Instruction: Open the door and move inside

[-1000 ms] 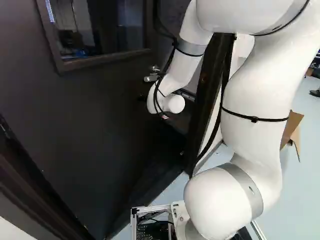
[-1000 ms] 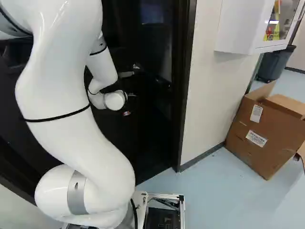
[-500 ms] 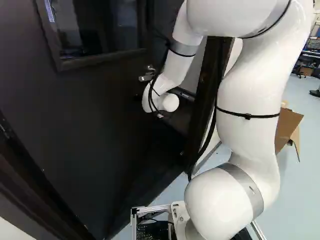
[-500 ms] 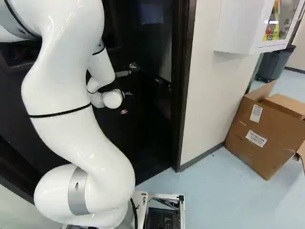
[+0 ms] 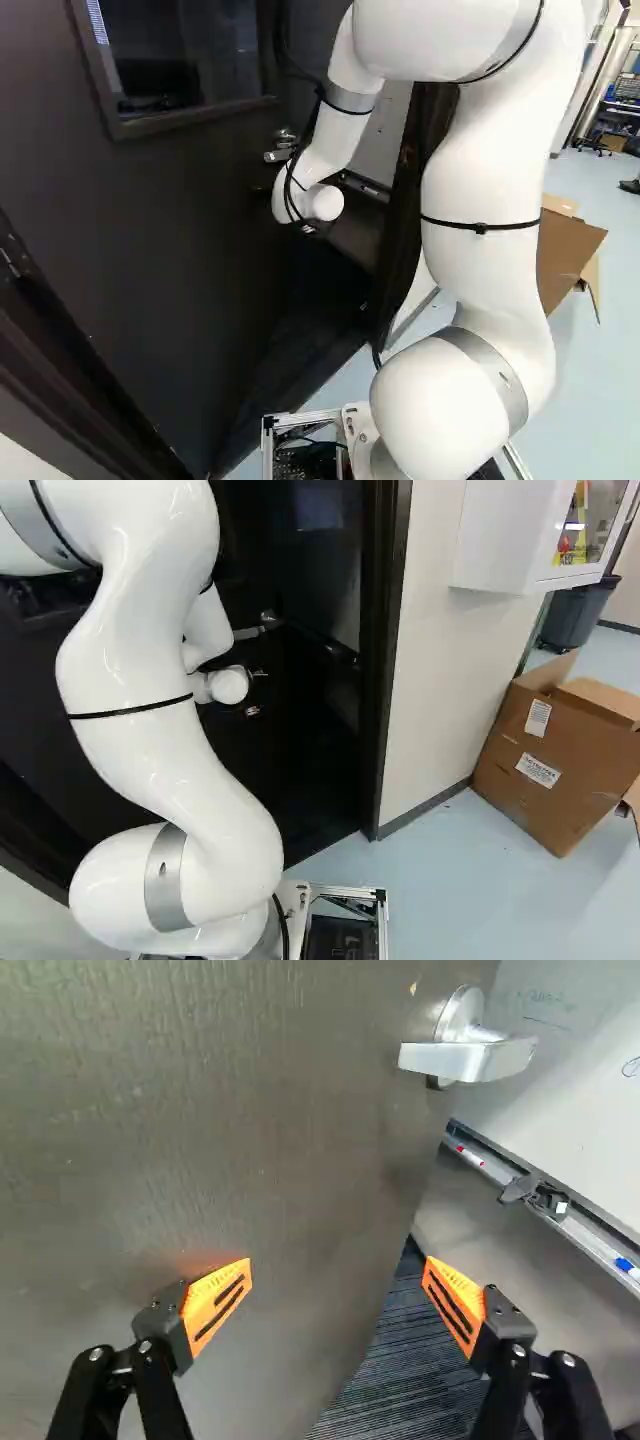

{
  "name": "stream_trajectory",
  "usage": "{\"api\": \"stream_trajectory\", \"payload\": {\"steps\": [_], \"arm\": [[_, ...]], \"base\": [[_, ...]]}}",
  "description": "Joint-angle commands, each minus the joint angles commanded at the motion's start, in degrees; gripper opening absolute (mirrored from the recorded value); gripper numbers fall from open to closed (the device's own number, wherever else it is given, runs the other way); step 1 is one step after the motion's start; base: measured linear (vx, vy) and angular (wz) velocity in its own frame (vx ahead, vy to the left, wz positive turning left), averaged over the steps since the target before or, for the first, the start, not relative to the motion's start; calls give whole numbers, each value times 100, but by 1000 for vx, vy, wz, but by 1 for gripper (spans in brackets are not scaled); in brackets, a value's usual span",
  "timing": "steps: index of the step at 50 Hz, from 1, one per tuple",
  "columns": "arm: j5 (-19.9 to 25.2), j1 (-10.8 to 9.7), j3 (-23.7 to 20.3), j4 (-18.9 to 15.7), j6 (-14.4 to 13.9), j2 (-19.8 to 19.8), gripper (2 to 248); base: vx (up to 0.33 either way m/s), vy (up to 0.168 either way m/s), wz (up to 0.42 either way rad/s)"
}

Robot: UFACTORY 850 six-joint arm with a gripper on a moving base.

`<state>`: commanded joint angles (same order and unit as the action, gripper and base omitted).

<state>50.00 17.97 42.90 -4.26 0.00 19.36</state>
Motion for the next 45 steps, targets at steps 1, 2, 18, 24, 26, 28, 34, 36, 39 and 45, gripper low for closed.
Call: {"api": "stream_trajectory", "payload": {"steps": [1, 2, 18, 24, 26, 28, 34, 36, 39, 45], "arm": [[0, 13, 17, 0, 0, 14, 247], [0, 27, 34, 0, 0, 28, 247], [0, 240, 316, 0, 0, 256, 247], [0, 324, 422, 0, 0, 341, 247], [0, 352, 454, 0, 0, 366, 247], [0, 381, 484, 0, 0, 390, 247], [0, 468, 568, 0, 0, 457, 247], [0, 497, 596, 0, 0, 479, 247], [0, 540, 637, 0, 0, 511, 247], [0, 626, 721, 0, 0, 577, 247]], "base": [[0, 0, 0], [0, 0, 0], [0, 0, 0], [0, 0, 0], [0, 0, 0], [0, 0, 0], [0, 0, 0], [0, 0, 0], [0, 0, 0], [0, 0, 0]]}}
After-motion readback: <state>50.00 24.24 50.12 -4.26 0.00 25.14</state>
